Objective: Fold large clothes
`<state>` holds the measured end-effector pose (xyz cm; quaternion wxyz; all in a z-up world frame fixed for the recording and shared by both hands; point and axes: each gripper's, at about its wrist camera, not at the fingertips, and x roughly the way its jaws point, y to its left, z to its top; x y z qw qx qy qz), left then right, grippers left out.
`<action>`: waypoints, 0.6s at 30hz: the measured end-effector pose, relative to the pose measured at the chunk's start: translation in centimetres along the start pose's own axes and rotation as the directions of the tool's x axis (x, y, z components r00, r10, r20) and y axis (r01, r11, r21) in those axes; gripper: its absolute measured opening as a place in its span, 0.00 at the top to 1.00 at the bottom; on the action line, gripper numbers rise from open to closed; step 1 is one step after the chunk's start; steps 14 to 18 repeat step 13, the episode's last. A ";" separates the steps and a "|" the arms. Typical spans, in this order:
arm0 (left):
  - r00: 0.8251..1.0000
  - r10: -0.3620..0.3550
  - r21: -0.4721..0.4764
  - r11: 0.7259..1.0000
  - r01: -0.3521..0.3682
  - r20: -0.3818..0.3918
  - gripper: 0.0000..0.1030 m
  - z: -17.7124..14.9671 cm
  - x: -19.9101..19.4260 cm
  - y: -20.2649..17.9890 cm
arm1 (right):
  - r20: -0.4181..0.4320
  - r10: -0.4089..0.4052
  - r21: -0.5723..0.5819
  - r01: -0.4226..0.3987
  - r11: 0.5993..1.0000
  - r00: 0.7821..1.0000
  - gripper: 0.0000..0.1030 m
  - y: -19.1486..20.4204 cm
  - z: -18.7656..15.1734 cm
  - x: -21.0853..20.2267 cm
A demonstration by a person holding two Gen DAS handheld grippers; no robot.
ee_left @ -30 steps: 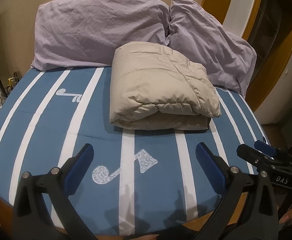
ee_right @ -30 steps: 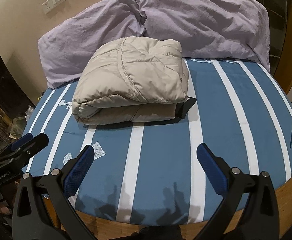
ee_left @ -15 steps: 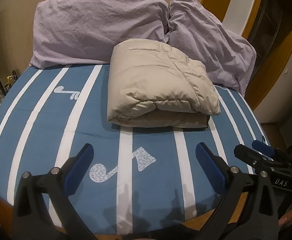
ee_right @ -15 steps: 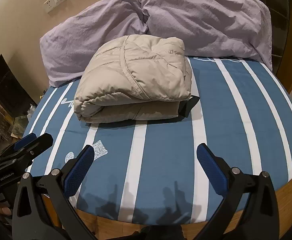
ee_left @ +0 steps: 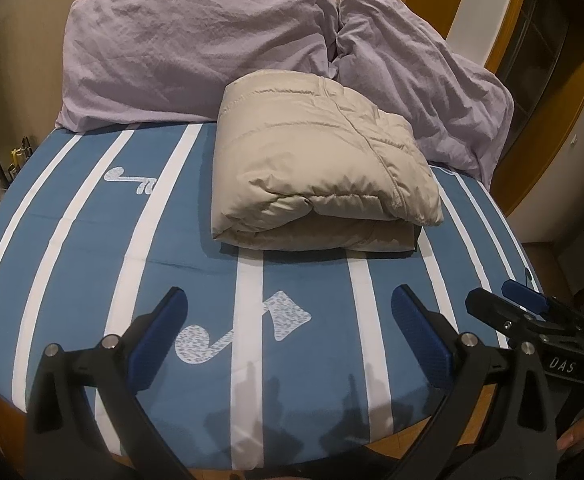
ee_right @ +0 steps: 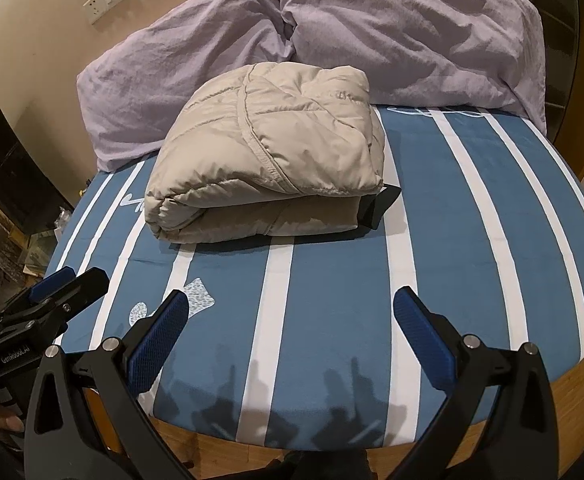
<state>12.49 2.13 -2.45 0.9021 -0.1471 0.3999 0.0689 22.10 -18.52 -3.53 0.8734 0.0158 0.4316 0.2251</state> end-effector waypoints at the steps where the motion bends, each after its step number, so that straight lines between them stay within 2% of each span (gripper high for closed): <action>1: 1.000 0.000 0.000 1.000 0.000 0.001 0.02 0.0 0.0 0.0 | 0.000 0.000 0.000 0.000 1.000 1.000 0.01 0.0 0.0 0.0; 18: 1.000 0.008 0.002 1.000 -0.008 -0.005 0.02 -0.1 0.2 -0.4 | -0.002 0.001 0.003 -0.001 1.000 1.000 0.01 -0.1 -0.1 0.0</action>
